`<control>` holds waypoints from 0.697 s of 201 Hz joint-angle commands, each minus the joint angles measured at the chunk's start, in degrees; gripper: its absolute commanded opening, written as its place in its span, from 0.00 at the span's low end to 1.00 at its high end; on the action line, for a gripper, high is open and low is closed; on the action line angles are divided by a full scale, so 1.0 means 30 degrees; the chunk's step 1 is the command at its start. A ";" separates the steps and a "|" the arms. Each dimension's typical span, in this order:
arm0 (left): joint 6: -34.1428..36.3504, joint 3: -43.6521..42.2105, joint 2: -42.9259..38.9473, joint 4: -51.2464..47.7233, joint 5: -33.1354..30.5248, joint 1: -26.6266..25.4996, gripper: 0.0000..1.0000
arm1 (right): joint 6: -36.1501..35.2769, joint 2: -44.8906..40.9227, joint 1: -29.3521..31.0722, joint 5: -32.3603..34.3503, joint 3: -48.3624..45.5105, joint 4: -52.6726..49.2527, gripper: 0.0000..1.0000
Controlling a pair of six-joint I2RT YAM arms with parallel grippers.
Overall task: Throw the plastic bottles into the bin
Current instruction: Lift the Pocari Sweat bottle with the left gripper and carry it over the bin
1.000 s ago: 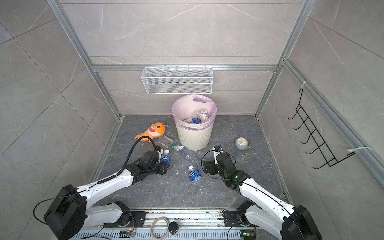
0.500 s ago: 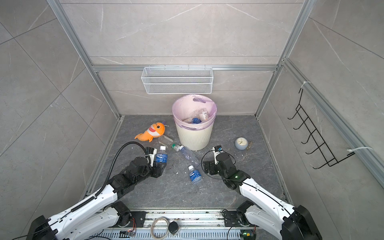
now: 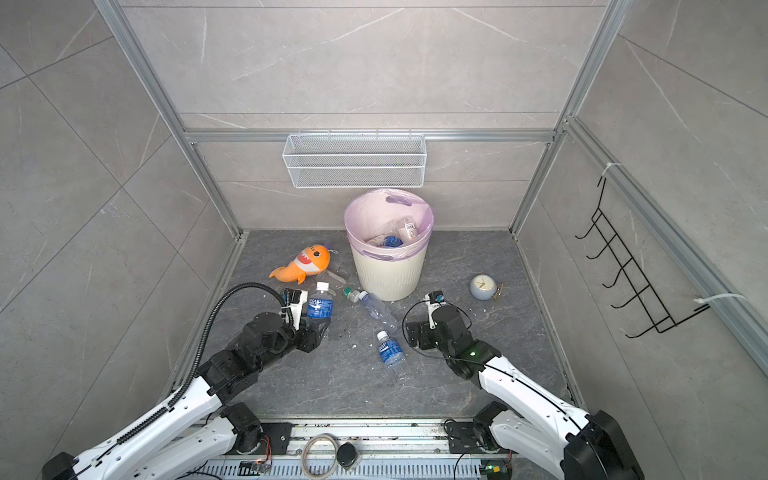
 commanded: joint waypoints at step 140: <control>0.2989 2.1330 1.4818 -0.1334 0.2968 0.0213 0.59 | 0.0288 0.0018 0.0127 0.0106 -0.0131 0.0294 0.99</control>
